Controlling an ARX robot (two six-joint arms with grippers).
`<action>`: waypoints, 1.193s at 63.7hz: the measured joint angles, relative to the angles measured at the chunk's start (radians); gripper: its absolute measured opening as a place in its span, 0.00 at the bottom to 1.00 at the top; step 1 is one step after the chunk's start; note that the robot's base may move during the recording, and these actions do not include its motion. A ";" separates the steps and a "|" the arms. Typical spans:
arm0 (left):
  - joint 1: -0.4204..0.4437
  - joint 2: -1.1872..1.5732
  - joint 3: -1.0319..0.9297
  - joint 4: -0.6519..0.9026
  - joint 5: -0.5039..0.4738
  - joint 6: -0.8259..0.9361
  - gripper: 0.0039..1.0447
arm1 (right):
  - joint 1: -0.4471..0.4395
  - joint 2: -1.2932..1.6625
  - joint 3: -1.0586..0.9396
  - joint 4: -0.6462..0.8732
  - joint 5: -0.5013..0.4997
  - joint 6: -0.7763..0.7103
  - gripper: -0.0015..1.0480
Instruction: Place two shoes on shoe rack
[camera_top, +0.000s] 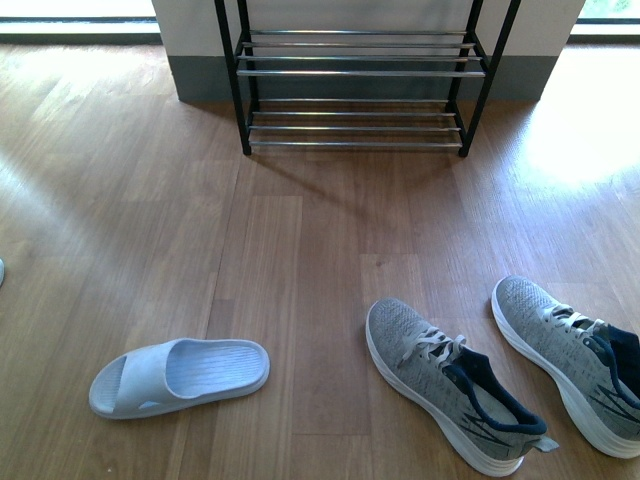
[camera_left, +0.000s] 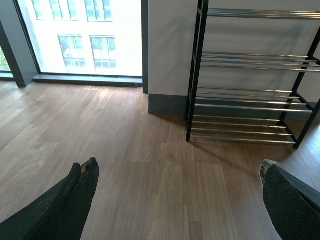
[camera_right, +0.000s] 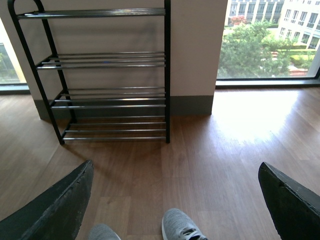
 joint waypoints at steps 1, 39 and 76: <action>0.000 0.000 0.000 0.000 0.000 0.000 0.91 | -0.018 0.040 0.003 0.020 -0.062 0.004 0.91; 0.000 0.000 0.000 0.000 0.000 0.000 0.91 | -0.100 2.321 0.642 0.785 0.090 -0.336 0.91; 0.000 0.000 0.000 0.000 0.000 0.000 0.91 | -0.200 2.692 1.003 0.702 0.154 -0.385 0.91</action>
